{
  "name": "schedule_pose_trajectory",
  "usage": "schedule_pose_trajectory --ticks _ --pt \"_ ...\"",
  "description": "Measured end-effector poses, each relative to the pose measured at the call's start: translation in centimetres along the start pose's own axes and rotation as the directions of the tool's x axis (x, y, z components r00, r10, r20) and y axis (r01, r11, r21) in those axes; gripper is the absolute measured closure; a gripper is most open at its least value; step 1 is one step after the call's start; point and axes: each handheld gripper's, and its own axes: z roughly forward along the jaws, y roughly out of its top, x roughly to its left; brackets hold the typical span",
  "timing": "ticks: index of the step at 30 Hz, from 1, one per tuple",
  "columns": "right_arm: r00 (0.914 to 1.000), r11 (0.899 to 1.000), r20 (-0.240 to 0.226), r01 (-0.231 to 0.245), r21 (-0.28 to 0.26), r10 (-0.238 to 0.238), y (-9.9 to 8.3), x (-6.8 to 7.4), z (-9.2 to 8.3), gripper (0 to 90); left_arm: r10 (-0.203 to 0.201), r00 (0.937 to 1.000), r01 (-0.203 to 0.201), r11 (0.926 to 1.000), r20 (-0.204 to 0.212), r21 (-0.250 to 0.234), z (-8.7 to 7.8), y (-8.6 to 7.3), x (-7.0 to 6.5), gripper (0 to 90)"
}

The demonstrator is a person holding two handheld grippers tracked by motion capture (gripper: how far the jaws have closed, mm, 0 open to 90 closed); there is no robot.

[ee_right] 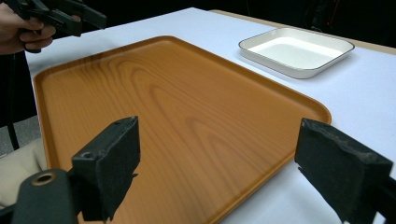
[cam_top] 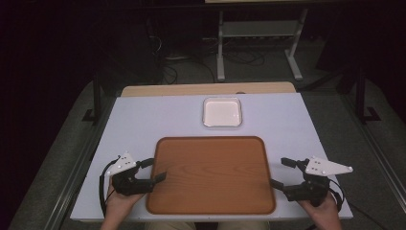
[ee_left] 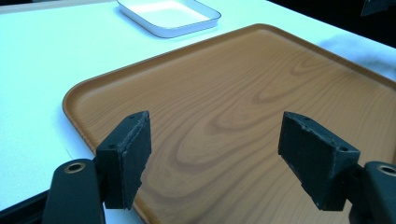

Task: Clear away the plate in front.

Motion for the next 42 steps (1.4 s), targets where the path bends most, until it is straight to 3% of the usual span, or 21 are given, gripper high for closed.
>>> schedule_pose_trajectory --ticks 7,11,29,42 --pt "1.0000 1.000 0.004 0.000 0.002 0.000 -0.1 0.0 -0.1 13.4 0.000 0.9999 0.000 1.0000 0.013 0.001 0.2 0.1 -0.2 25.3" --pt "1.0000 1.000 0.009 -0.001 0.005 0.001 -0.1 0.1 -0.1 13.4 -0.035 0.9990 0.035 0.9992 0.028 -0.018 0.4 0.4 -0.1 25.6" --pt "0.9991 1.000 0.042 -0.005 -0.003 0.005 -0.2 0.0 -0.4 13.5 0.001 0.9972 -0.003 0.9993 0.075 0.038 2.2 1.8 -0.7 25.5" --pt "0.9976 0.999 0.065 -0.022 -0.042 0.024 -0.5 -0.6 -1.4 13.5 0.018 0.9936 -0.025 0.9978 0.111 0.061 3.2 3.0 -0.4 25.2"
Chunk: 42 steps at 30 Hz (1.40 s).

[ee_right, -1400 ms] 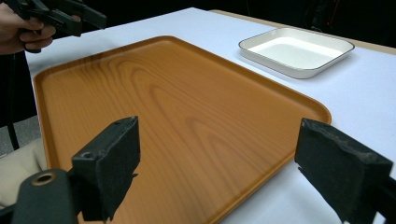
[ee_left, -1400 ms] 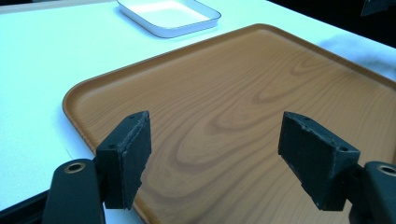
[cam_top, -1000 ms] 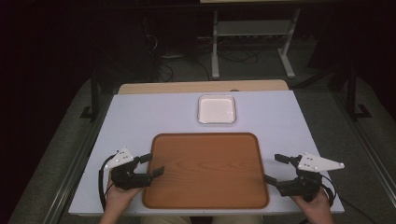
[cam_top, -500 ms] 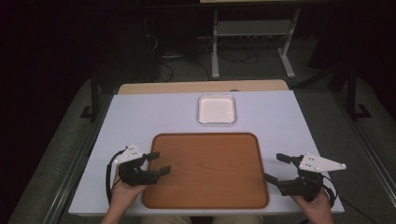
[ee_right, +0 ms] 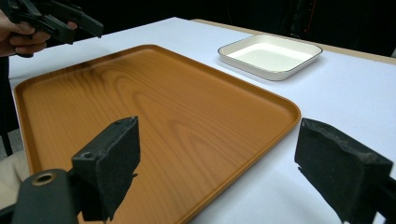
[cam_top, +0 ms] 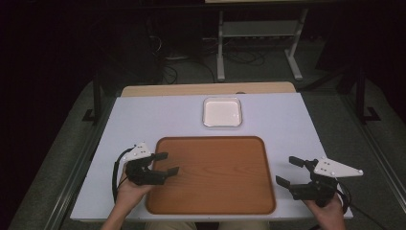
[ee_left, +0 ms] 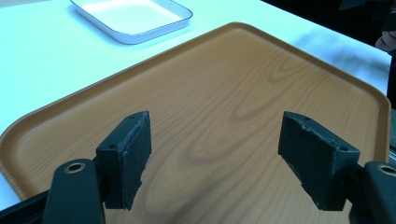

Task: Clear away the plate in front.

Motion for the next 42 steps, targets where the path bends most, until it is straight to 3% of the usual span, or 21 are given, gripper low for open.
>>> schedule_pose_trajectory --ticks 6,22,42 --pt "0.9998 1.000 -0.013 -0.016 -0.025 0.016 0.0 -0.1 -0.1 13.5 -0.004 1.0000 0.004 1.0000 0.001 0.009 0.3 0.7 0.4 25.3" --pt "0.9998 1.000 -0.011 -0.016 -0.023 0.016 0.0 -0.2 0.0 13.5 -0.002 1.0000 0.002 0.9996 -0.001 0.028 0.9 3.5 1.6 24.8" --pt "0.9997 0.999 -0.013 -0.020 -0.032 0.019 0.0 -0.2 -0.1 13.4 -0.003 0.9997 0.001 0.9988 0.022 0.048 4.4 7.4 2.8 24.5"
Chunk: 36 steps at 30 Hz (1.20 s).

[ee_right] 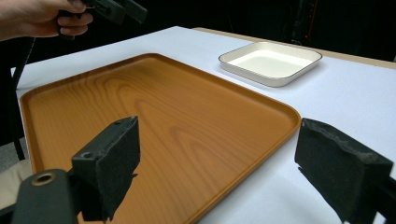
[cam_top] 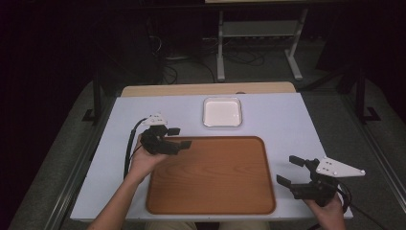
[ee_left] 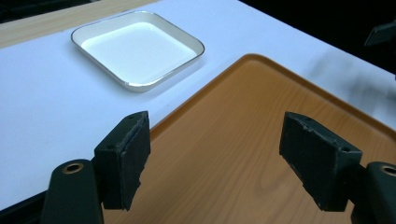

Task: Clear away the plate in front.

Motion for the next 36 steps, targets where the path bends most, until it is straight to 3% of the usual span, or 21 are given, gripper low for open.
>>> schedule_pose_trajectory --ticks 36 --pt "1.0000 1.000 -0.008 -0.006 -0.001 0.006 -0.1 0.0 0.0 13.4 -0.034 0.9993 0.033 0.9984 0.016 0.046 5.4 6.3 3.5 24.6"
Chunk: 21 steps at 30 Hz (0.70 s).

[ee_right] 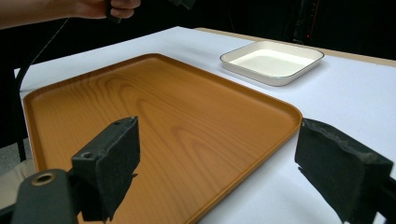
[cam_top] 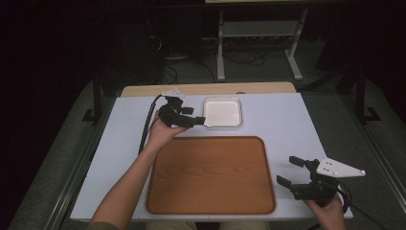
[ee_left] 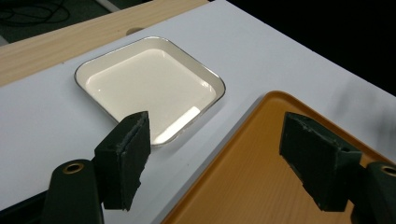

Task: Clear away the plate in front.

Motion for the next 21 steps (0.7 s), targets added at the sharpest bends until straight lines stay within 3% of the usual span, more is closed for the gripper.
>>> schedule_pose_trajectory --ticks 8,21 --pt "1.0000 1.000 0.001 -0.005 -0.004 0.005 0.0 -0.1 0.0 13.3 0.007 1.0000 -0.007 0.9998 0.000 0.017 1.0 1.8 0.6 24.5" --pt "0.9998 1.000 0.008 -0.020 -0.011 0.020 -0.1 -0.5 -0.1 13.4 -0.019 0.9998 0.018 0.9990 0.012 0.042 3.5 4.8 2.0 24.5"
